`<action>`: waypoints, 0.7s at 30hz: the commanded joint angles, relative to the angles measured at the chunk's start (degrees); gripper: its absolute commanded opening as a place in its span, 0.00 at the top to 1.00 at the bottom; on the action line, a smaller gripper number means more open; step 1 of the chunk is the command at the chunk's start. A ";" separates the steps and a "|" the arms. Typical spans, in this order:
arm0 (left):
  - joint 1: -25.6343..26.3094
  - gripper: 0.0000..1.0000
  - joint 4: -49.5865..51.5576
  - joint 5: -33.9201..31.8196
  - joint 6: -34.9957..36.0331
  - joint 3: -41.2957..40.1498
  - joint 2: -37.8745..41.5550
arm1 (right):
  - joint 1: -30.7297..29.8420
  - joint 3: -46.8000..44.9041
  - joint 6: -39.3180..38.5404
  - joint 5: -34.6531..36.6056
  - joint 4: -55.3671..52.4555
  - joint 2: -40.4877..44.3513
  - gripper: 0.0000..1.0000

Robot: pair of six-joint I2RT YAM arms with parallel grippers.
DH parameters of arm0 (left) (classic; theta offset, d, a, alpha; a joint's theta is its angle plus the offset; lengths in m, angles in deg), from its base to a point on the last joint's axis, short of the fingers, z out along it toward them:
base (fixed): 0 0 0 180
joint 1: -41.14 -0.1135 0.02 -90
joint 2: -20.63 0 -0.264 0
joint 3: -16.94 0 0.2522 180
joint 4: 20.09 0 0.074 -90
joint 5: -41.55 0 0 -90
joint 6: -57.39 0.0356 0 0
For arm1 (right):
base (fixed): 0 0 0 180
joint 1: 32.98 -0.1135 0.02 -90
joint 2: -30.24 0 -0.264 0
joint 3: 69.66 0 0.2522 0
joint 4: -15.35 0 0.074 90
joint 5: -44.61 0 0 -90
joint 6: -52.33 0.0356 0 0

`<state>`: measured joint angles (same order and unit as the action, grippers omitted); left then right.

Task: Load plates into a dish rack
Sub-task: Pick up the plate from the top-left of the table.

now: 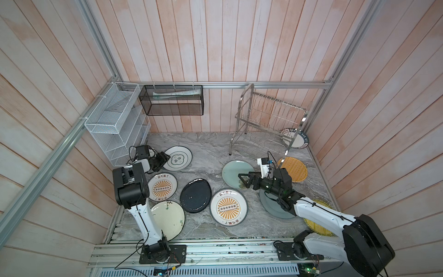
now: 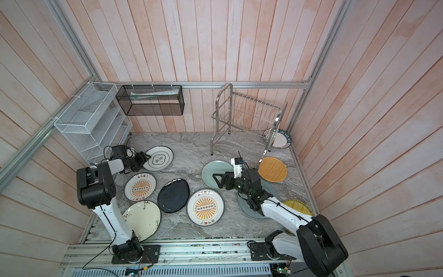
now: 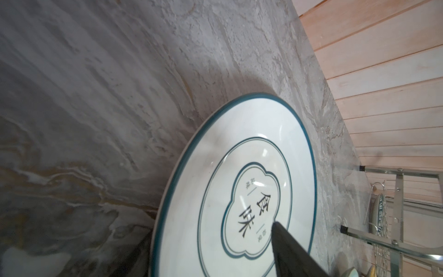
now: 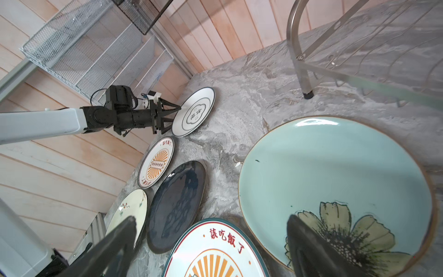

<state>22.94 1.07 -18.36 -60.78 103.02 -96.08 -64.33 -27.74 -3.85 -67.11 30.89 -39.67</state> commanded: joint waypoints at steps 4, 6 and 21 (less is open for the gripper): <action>-0.94 0.38 1.74 3.07 -1.23 -1.16 -2.30 | -1.85 1.76 -0.39 -5.45 3.59 -3.36 0.02; -1.47 0.44 1.42 4.31 -2.00 -1.30 -2.92 | -2.28 1.77 -0.10 -5.58 4.09 -3.82 0.02; -2.27 0.92 -5.39 11.39 -6.59 -4.67 -3.25 | -3.01 0.93 -0.85 -3.30 2.49 -1.39 0.02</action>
<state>21.76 -3.17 -9.53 -65.67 100.18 -98.90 -66.98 -27.63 -3.67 -71.22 33.69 -42.47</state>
